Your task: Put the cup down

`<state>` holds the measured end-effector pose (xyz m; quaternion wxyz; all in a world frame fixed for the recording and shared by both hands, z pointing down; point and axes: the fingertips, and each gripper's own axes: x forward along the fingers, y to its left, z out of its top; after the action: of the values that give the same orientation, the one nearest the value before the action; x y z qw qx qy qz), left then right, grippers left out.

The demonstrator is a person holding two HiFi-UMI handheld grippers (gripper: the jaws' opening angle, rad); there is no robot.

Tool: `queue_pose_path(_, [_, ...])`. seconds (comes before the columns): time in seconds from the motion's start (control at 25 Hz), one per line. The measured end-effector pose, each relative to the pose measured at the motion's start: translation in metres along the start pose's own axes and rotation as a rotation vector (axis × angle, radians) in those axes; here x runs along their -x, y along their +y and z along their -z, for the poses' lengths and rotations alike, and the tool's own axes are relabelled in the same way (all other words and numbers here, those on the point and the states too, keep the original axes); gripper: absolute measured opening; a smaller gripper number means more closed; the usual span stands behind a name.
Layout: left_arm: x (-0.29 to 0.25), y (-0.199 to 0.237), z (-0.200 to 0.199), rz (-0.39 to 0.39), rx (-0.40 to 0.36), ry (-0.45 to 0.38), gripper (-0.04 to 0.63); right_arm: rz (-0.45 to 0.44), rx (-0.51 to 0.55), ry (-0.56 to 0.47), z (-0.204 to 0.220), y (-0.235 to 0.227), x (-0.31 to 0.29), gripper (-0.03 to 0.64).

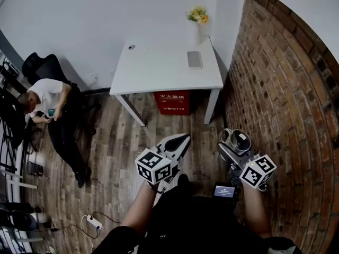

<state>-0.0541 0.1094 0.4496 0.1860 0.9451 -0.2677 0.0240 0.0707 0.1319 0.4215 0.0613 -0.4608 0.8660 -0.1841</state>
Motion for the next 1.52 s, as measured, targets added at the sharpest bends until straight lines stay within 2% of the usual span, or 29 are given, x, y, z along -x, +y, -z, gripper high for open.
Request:
queue_pose_path(0.2, [-0.015,0.058,-0.024,0.011,-0.015,0.01,0.008,0.01,0.007,-0.001,-0.014,-0.014,-0.058,0.417])
queue_pose_path(0.4, [-0.022,0.104,-0.037,-0.009,0.009,0.001,0.008,0.015,0.01,0.02,-0.016,-0.028,-0.095,0.417])
queue_pose_path(0.8, [-0.061,0.139,-0.034,0.009,0.047,0.032,0.008,0.008,-0.012,0.051,-0.014,-0.064,-0.142,0.417])
queue_pose_path(1.08, [-0.11,0.184,-0.042,-0.022,0.05,0.05,0.008,-0.041,-0.018,0.063,-0.024,-0.116,-0.196,0.417])
queue_pose_path(1.52, [-0.224,0.267,-0.101,-0.079,0.057,0.056,0.008,-0.128,-0.031,0.08,-0.081,-0.218,-0.296,0.417])
